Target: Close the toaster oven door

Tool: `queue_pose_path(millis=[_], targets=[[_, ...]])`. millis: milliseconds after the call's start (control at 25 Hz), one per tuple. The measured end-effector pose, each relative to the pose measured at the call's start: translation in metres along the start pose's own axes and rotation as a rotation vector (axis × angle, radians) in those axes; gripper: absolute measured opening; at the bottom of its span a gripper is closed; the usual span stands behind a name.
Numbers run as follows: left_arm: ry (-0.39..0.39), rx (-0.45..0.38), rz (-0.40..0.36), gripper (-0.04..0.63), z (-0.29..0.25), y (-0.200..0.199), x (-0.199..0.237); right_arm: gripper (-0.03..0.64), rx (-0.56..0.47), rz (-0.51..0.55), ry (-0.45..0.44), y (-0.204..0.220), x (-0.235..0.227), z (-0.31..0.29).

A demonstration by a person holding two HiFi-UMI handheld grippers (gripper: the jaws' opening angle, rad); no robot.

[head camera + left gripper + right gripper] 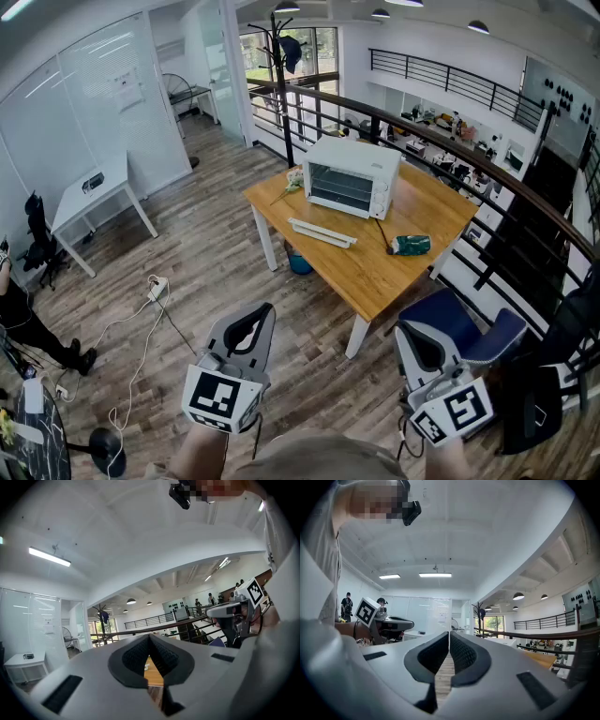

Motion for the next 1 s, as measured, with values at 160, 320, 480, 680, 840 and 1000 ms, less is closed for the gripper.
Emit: queue_pose_path(millis=[160, 320, 480, 680, 840, 1000], targets=[[-0.011, 0.005, -0.001, 0.015, -0.005, -0.005, -0.010, 0.035, -0.001, -0.019, -0.009, -0.001, -0.013, 0.007], [-0.016, 0.016, -0.002, 0.015, -0.007, -0.006, -0.020, 0.035, 0.001, -0.040, -0.015, 0.001, -0.024, 0.013], [-0.008, 0.035, 0.013, 0.015, -0.008, -0.006, -0.029, 0.035, 0.006, -0.064, -0.058, 0.004, -0.028, 0.017], [-0.051, 0.063, 0.067, 0.017, -0.012, 0.004, -0.029, 0.038, 0.008, -0.071, -0.075, 0.011, -0.033, 0.016], [-0.091, 0.087, 0.039, 0.132, -0.022, 0.015, -0.026, 0.219, -0.008, -0.086, -0.049, 0.017, -0.043, 0.011], [-0.099, 0.085, 0.050, 0.132, -0.038, 0.025, -0.020, 0.219, -0.003, -0.099, -0.034, 0.025, -0.054, 0.001]])
Point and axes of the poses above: the fingertips, and each gripper's own axes: z backward along the fingers, x to its left, y out of its underside, the point moved 10 cm from there along z, backward along the fingers, and after that the axes turned 13 degrees about -z, right-handed, at the moved point
